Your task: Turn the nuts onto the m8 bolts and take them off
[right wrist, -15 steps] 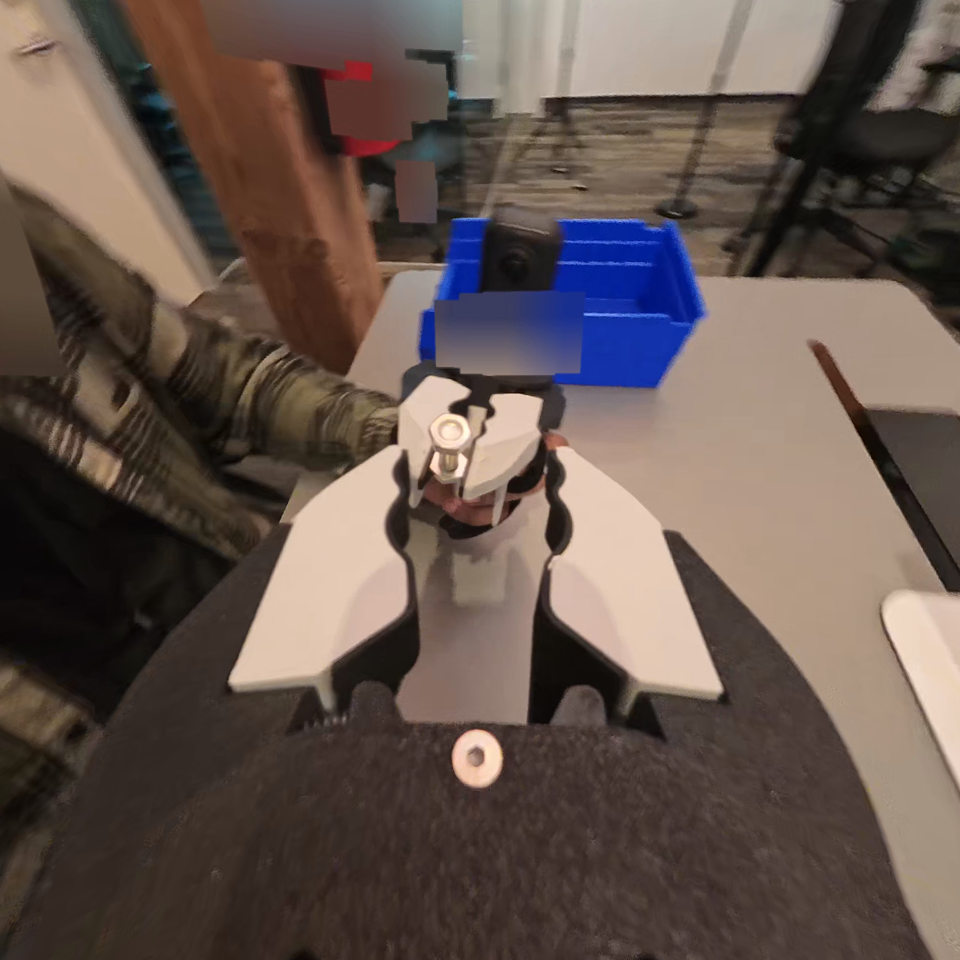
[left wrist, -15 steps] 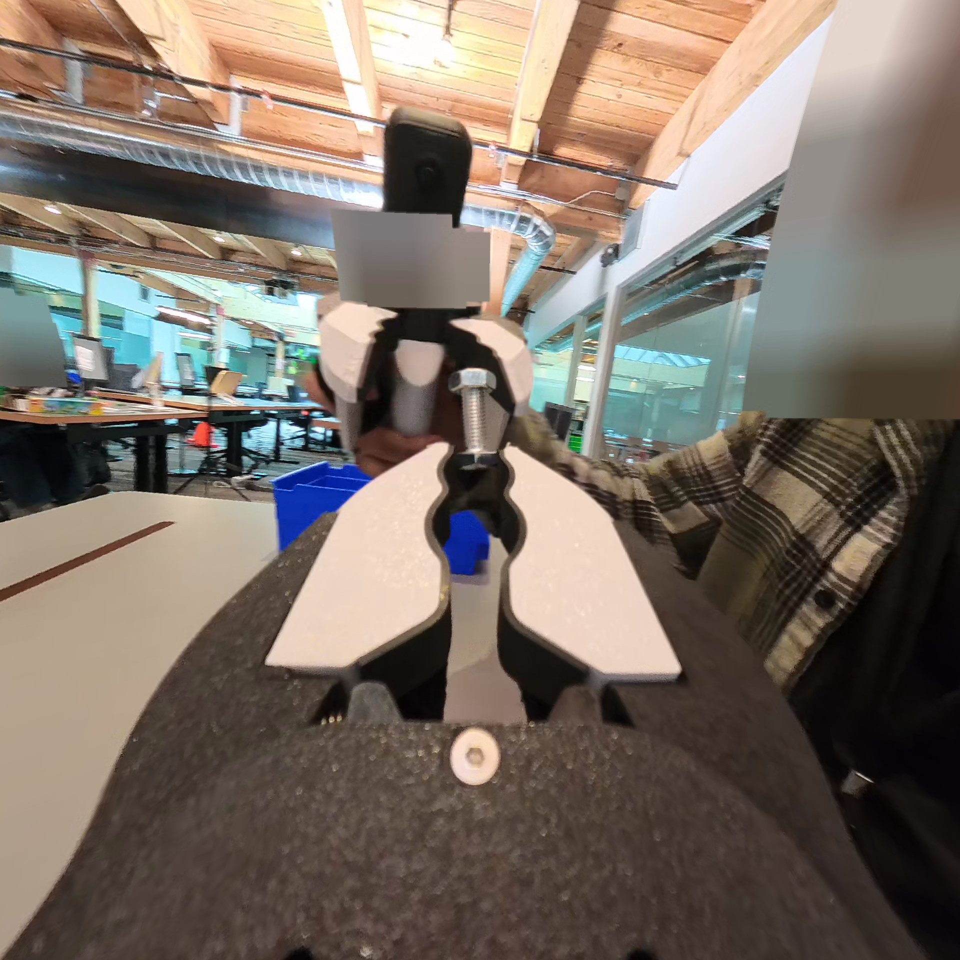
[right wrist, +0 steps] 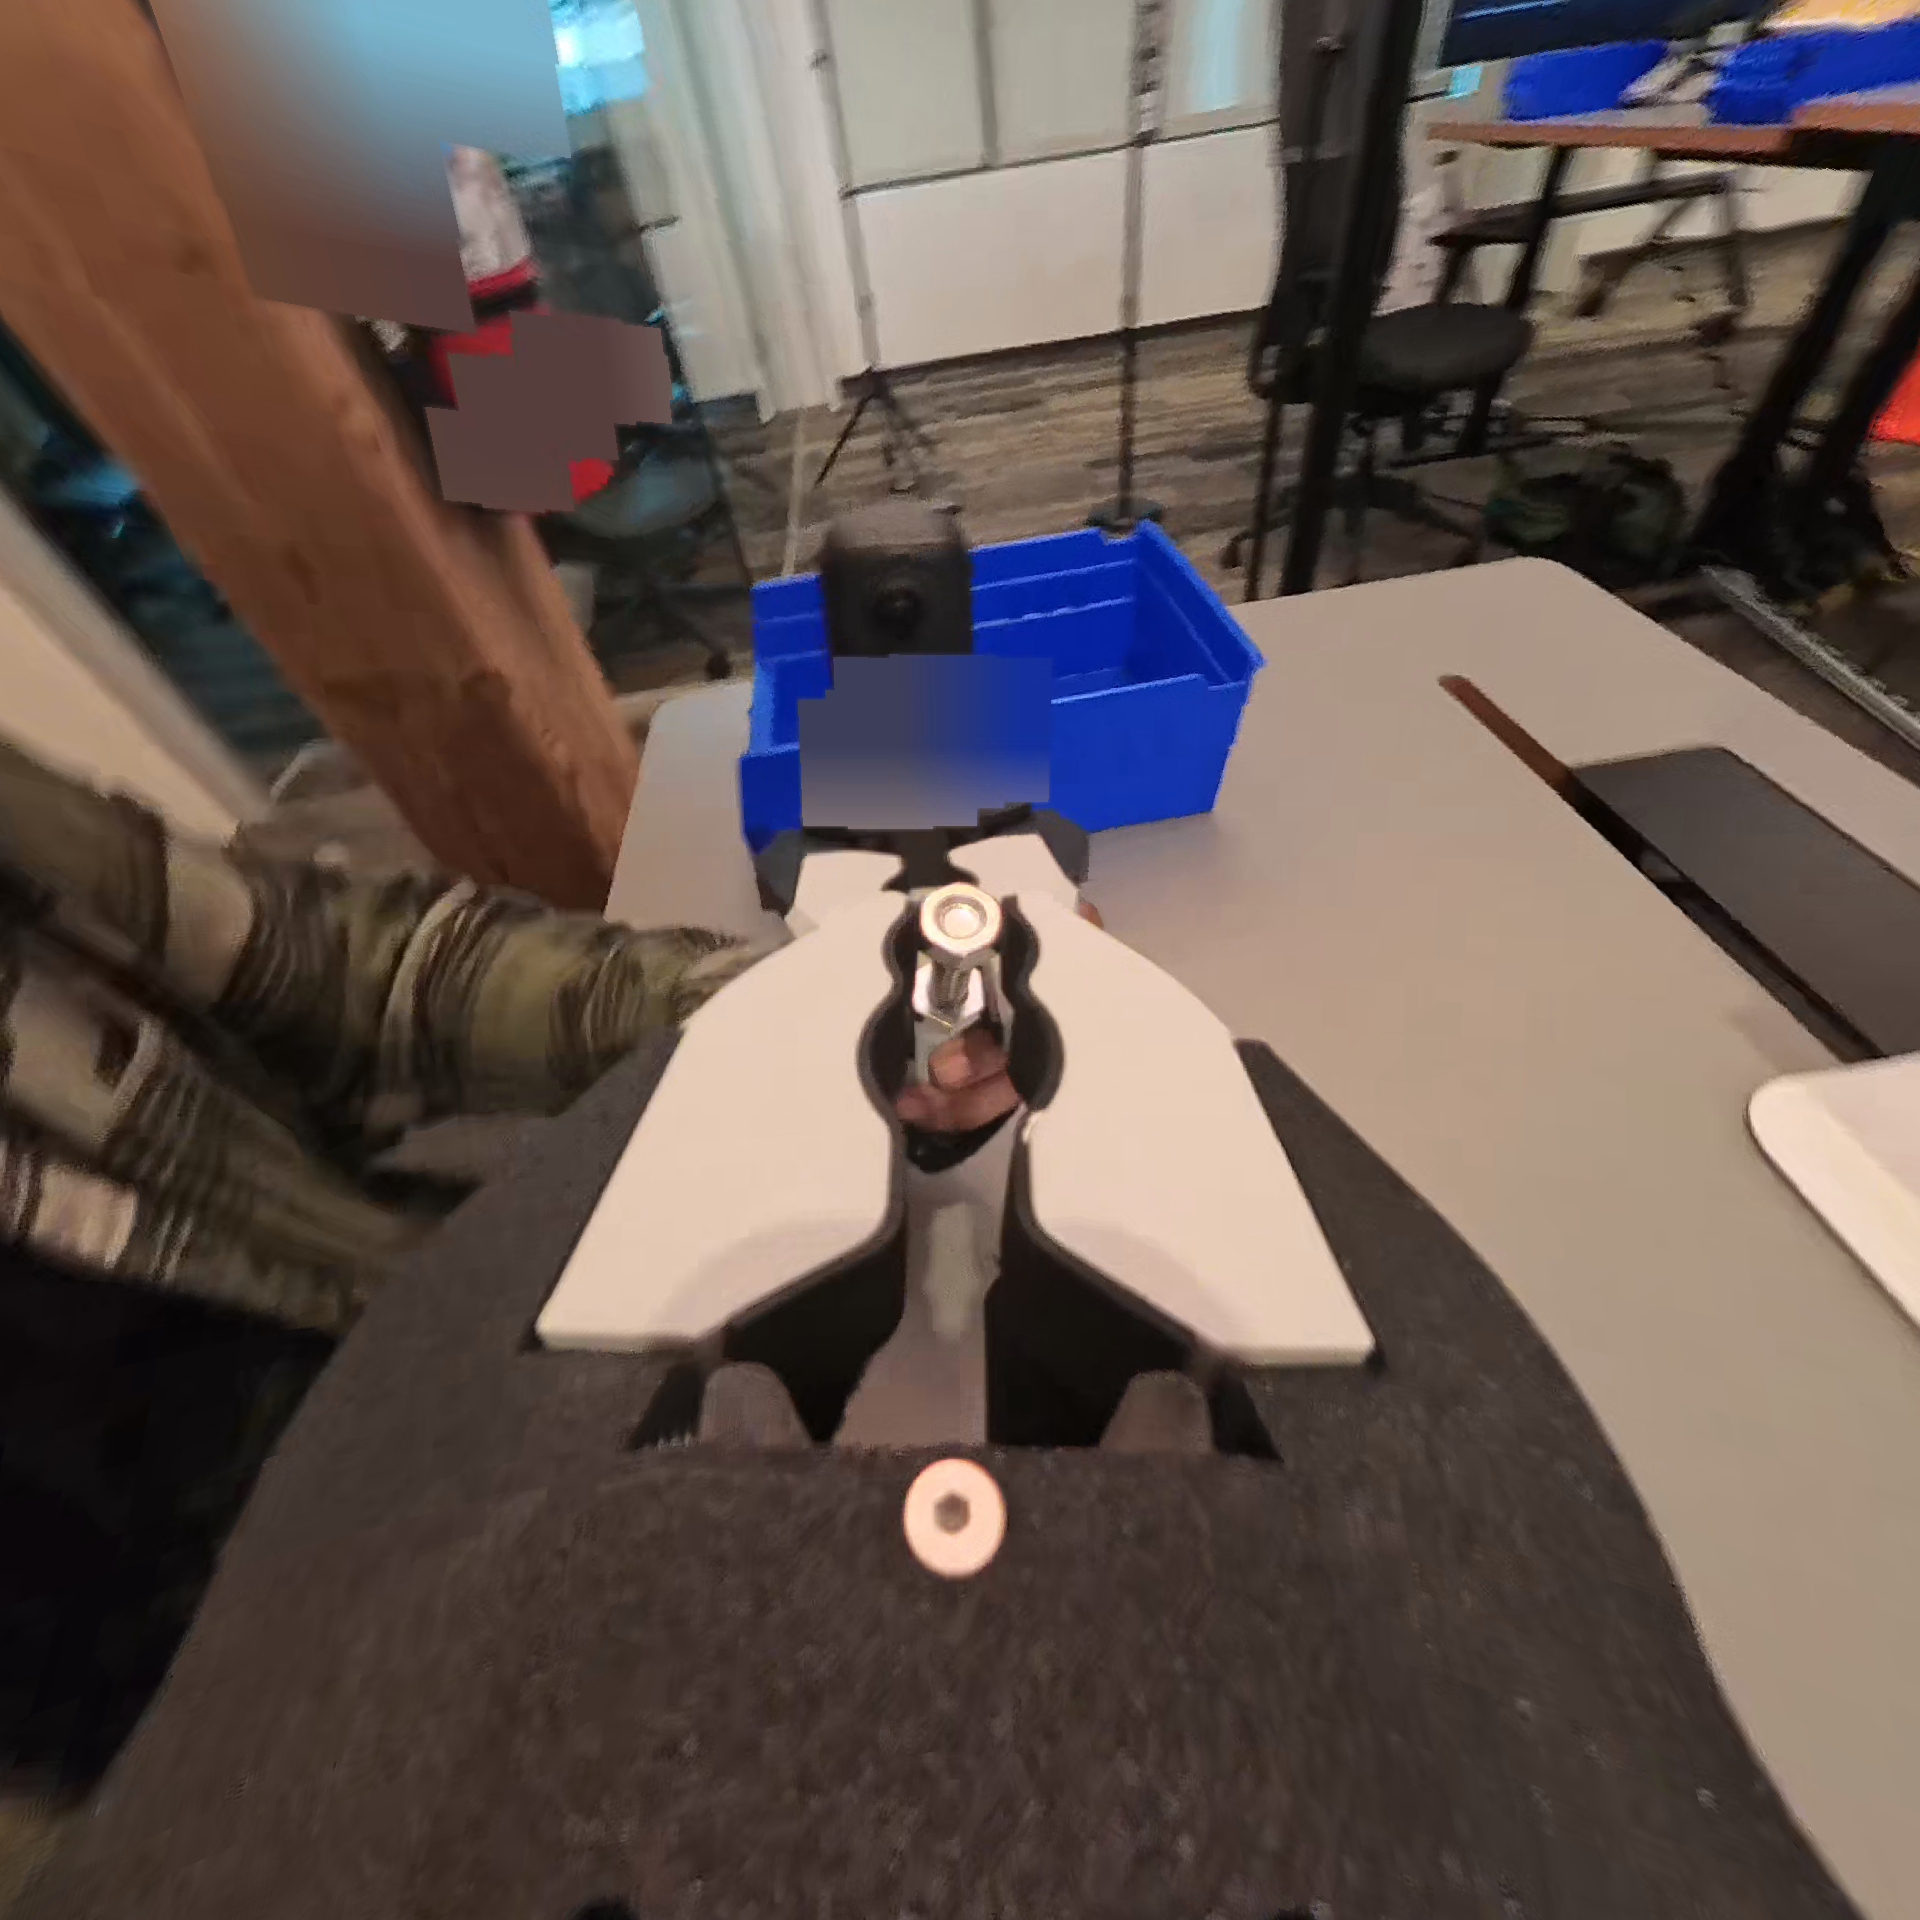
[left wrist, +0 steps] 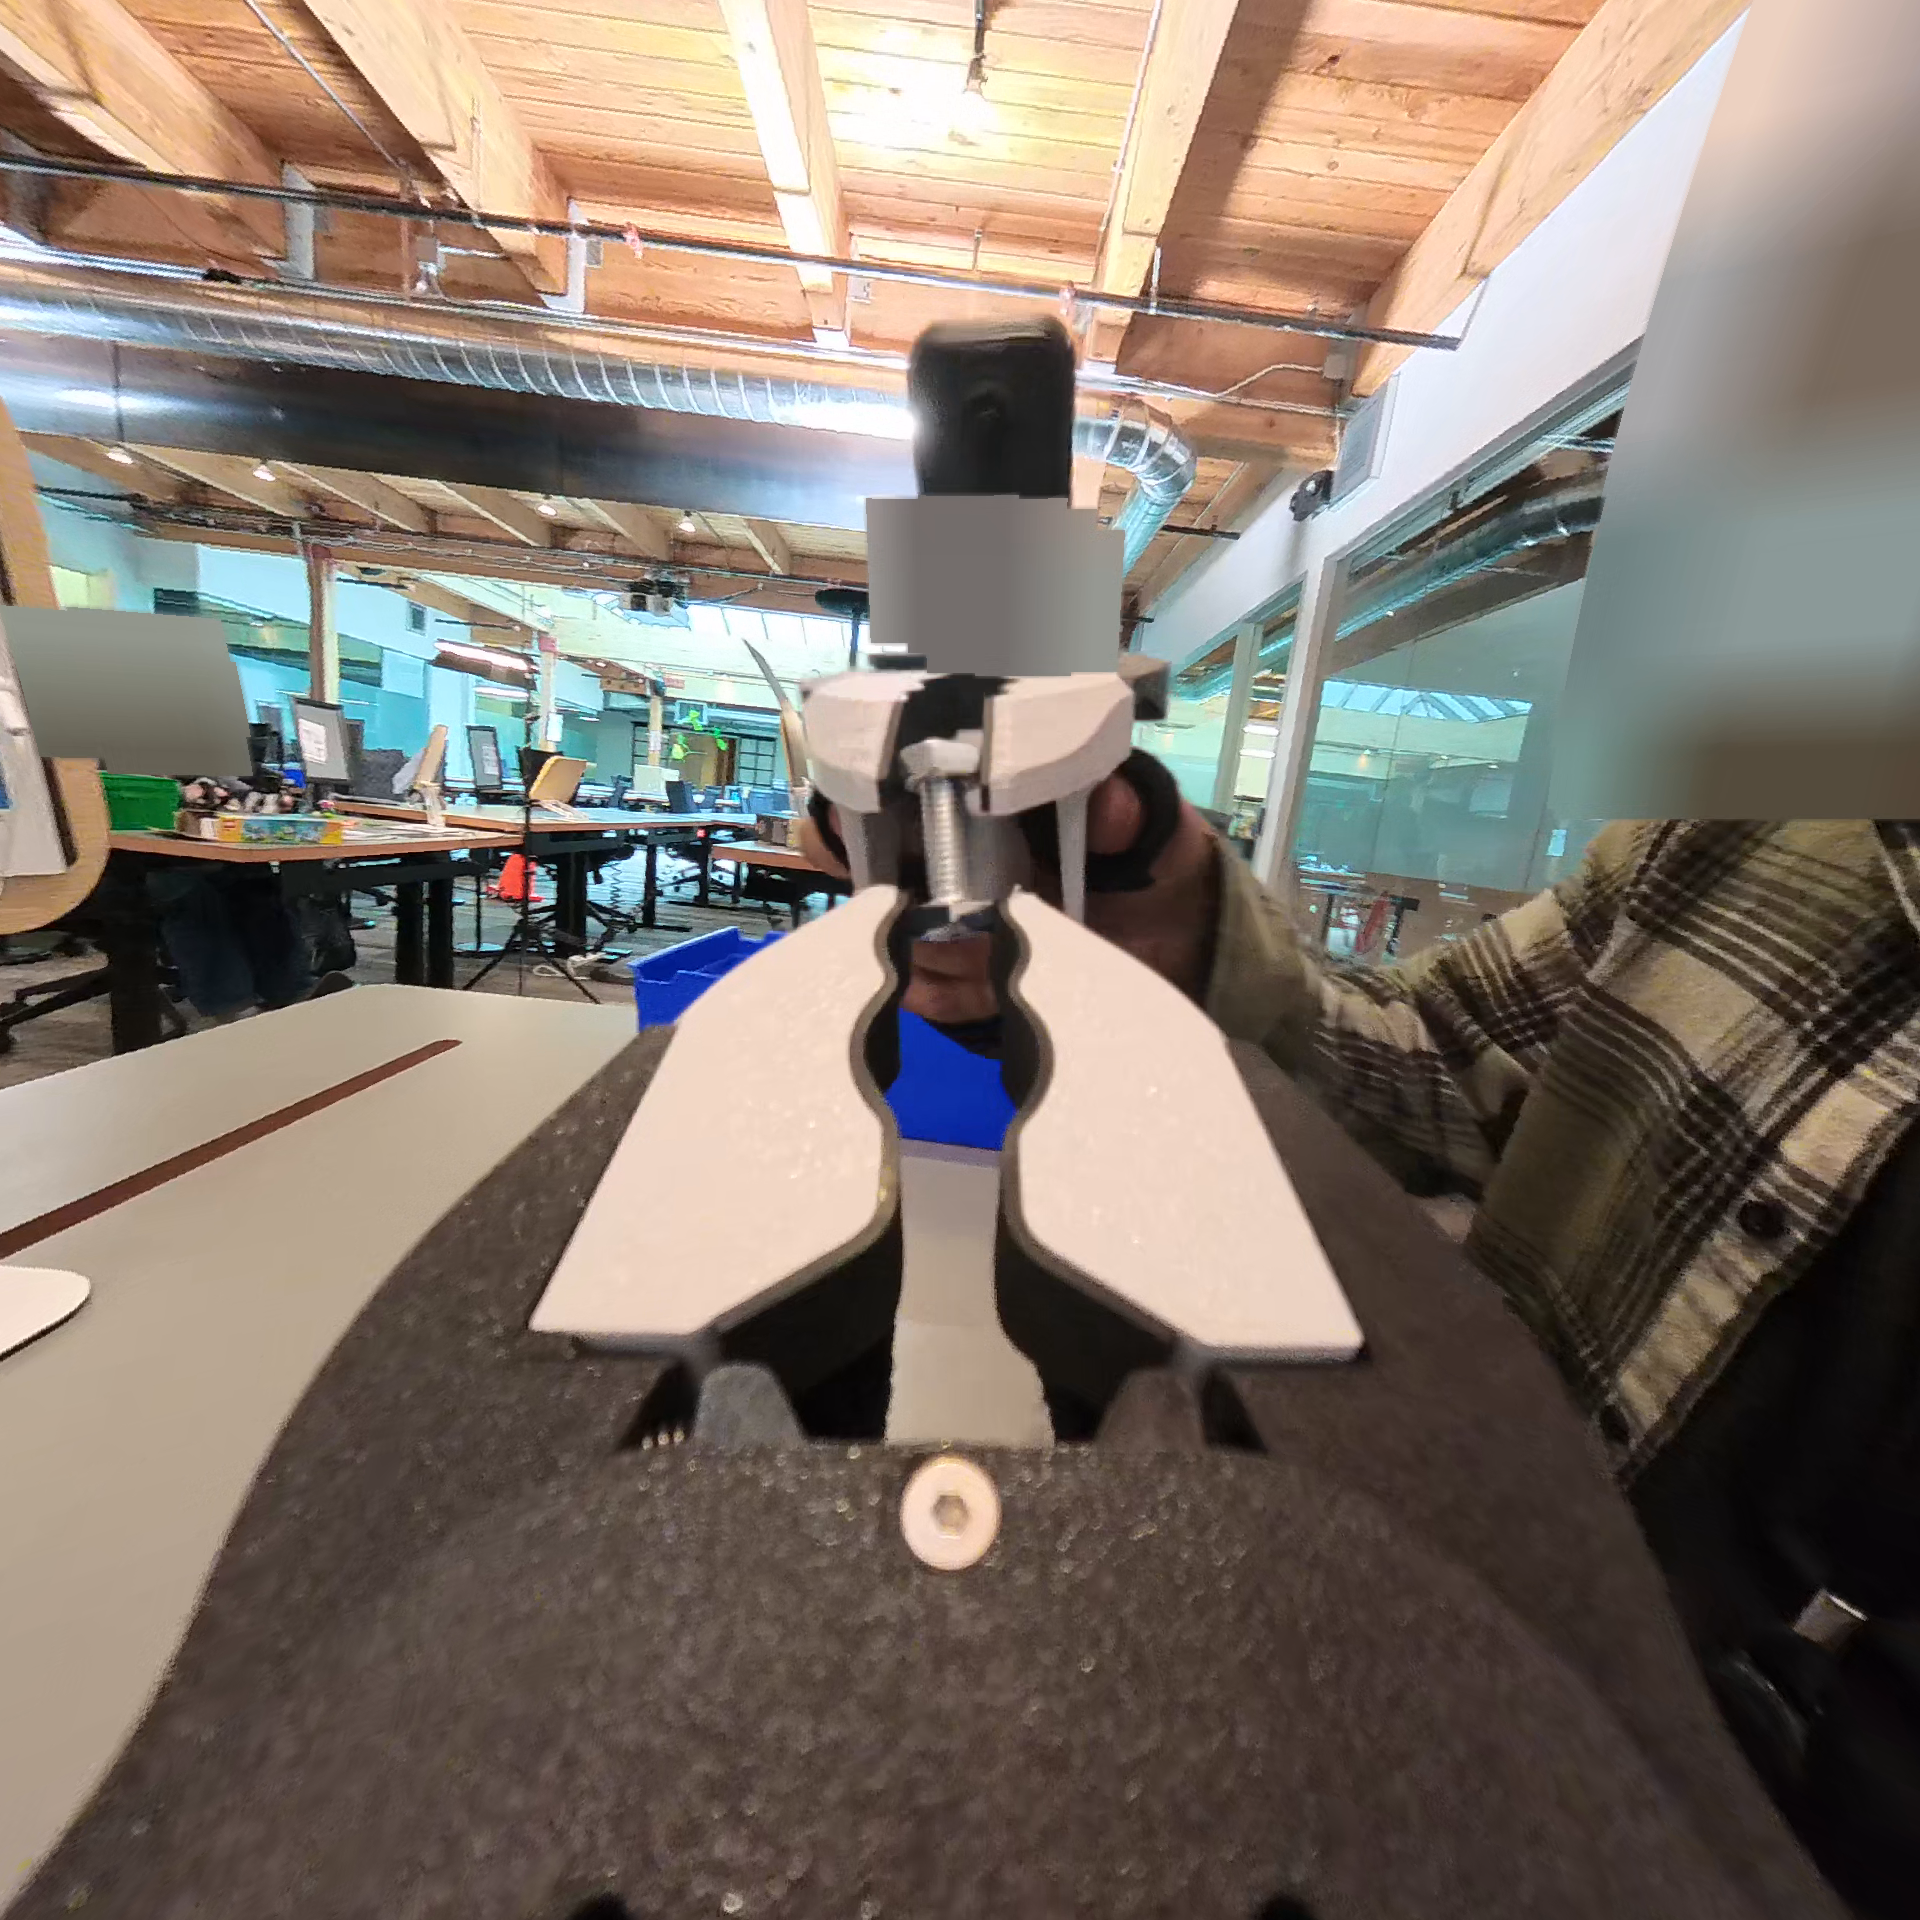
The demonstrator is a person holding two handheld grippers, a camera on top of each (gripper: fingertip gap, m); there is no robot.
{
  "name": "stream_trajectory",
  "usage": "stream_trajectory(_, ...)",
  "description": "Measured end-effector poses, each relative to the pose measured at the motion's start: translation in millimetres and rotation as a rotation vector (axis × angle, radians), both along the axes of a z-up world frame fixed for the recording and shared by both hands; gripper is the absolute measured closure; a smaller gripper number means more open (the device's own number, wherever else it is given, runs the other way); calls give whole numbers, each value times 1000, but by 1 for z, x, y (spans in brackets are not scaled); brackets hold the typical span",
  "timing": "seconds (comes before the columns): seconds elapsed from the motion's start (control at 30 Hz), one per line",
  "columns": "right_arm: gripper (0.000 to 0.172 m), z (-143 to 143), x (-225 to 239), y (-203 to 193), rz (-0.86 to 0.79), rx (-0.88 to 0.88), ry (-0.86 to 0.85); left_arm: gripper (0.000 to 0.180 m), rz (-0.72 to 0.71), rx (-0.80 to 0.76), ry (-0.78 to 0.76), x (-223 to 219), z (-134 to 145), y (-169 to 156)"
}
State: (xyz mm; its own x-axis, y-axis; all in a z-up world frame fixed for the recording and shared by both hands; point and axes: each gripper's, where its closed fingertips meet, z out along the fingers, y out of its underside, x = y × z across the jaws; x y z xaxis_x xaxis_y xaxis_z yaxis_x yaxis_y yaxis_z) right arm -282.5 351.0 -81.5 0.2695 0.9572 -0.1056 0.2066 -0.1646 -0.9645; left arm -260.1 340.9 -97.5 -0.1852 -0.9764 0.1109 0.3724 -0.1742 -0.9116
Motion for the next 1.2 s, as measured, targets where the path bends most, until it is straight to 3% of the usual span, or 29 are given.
stream_trajectory(0.2,157,-4,9,-21,429,126,-138,167,-113,15,20,7,-2,-17)
stream_trajectory(0.3,156,-6,12,-22,538,121,-152,166,-124,0,19,9,-3,-17)
stream_trajectory(0.37,119,-8,12,-4,439,105,-174,166,-110,-8,1,6,-1,-14)
stream_trajectory(0.53,108,5,11,8,92,-36,20,167,-4,-3,-17,-1,2,-1)
stream_trajectory(0.67,123,7,9,8,-123,-189,219,167,38,0,-23,-2,3,3)
stream_trajectory(0.77,148,10,8,6,-149,-169,265,167,37,3,-23,-2,3,2)
stream_trajectory(1.03,117,5,4,5,-90,-159,142,167,32,2,-32,-4,5,1)
stream_trajectory(1.13,155,7,0,0,-44,-133,141,166,26,4,-27,-3,5,0)
stream_trajectory(1.2,157,8,0,-3,3,-114,129,167,8,2,-30,-4,5,-1)
